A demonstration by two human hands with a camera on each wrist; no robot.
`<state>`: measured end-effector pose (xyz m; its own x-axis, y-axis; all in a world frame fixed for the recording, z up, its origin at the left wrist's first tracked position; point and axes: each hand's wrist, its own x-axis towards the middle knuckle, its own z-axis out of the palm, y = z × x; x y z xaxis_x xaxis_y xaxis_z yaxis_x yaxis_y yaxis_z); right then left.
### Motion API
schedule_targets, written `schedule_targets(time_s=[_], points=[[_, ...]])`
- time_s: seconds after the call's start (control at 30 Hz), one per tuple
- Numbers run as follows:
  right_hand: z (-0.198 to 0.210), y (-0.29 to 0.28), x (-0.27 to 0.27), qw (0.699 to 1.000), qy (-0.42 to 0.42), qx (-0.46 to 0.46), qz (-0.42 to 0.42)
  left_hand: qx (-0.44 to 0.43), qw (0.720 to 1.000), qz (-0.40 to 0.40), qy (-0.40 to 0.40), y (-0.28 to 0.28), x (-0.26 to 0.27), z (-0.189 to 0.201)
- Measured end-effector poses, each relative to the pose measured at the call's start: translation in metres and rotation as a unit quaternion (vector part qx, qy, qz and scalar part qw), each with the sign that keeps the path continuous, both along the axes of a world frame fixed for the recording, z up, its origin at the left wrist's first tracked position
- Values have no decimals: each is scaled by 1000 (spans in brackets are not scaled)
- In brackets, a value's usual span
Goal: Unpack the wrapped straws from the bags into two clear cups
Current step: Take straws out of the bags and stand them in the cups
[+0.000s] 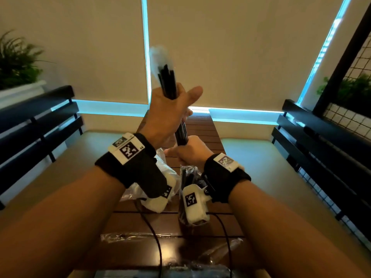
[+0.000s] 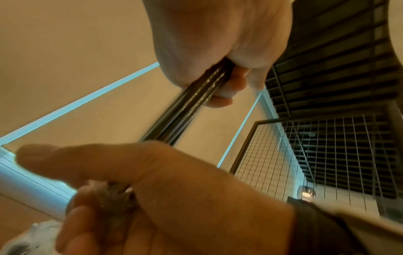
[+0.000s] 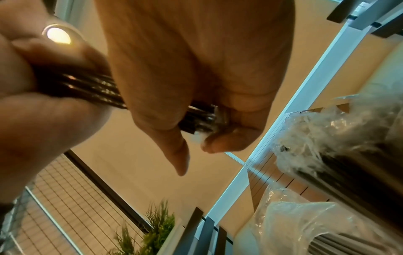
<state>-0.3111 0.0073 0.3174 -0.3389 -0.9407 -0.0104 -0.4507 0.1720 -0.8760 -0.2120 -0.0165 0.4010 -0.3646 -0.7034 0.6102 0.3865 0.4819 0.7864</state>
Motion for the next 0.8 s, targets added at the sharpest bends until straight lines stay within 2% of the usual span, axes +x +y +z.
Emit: schedule_targets(time_s=[0.13, 0.3, 0.37, 0.43, 0.5, 0.63, 0.8], points=[[-3, 5, -1, 999, 34, 26, -28, -9, 999, 13, -39, 4, -11, -13], [-12, 31, -17, 984, 177, -23, -19, 2, 998, 43, -45, -11, -7, -18], [-25, 41, -29, 969, 233, -54, -64, 9, 996, 67, -64, -18, -5, -31], [-43, 51, -38, 961, 245, -67, -111, 34, 993, 89, -67, -22, -4, -49], [-61, 59, -42, 965, 225, -51, -125, 63, 991, 102, -66, -23, -7, -69], [-99, 67, -38, 988, 121, -2, -98, 118, 983, 120, -76, -22, -20, -99], [-126, 61, -29, 993, 2, -24, -115, 160, 977, 110, -86, -17, -39, -116]])
